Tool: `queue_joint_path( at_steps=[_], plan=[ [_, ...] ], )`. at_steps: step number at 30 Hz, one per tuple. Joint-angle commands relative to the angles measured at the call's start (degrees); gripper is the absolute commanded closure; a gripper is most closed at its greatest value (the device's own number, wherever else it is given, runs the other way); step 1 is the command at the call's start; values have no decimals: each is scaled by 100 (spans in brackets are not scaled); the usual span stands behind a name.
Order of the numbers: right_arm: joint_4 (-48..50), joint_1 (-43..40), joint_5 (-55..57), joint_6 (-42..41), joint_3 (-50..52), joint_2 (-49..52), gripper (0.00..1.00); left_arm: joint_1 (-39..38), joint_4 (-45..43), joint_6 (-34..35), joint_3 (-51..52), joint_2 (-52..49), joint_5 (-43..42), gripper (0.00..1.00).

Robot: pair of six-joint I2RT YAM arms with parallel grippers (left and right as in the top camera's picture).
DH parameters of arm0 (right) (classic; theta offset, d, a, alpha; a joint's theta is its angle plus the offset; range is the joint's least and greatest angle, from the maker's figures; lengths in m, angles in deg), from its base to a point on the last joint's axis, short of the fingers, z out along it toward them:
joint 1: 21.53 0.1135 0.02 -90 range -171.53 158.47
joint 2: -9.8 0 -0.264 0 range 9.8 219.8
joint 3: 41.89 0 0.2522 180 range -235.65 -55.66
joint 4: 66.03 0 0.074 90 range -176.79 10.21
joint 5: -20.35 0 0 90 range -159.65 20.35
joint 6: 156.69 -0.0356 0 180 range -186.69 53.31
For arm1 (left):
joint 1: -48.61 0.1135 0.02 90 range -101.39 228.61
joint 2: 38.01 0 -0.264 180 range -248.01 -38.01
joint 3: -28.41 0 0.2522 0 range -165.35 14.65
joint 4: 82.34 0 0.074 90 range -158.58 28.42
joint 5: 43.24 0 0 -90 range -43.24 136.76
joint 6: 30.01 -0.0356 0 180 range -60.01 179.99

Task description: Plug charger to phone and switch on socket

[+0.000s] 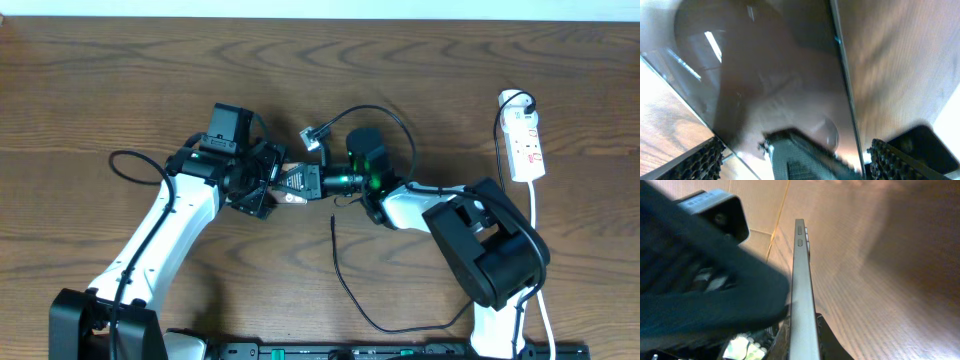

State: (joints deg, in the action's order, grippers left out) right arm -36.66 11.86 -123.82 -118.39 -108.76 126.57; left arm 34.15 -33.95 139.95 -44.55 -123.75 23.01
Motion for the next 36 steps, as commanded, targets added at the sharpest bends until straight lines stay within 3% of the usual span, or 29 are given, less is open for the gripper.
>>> queue_joint_path(
  at_steps=[1,10,17,27,36],
  plan=[
    [52,-138,-188,96,-87,15,99,190,-391,-1338,-94,179,-940,11],
    [55,-732,-188,52,-87,15,99,721,-540,-2767,-94,258,-2050,11],
    [57,-1386,-144,-977,-87,15,99,1047,-542,-3390,-94,258,-2234,10],
    [81,-1762,317,-4107,-87,15,99,1246,-1117,-3296,-92,258,-2304,10],
    [859,-1486,568,-5761,-87,15,99,1246,-1635,-2385,-92,256,-1893,10]
  ],
)
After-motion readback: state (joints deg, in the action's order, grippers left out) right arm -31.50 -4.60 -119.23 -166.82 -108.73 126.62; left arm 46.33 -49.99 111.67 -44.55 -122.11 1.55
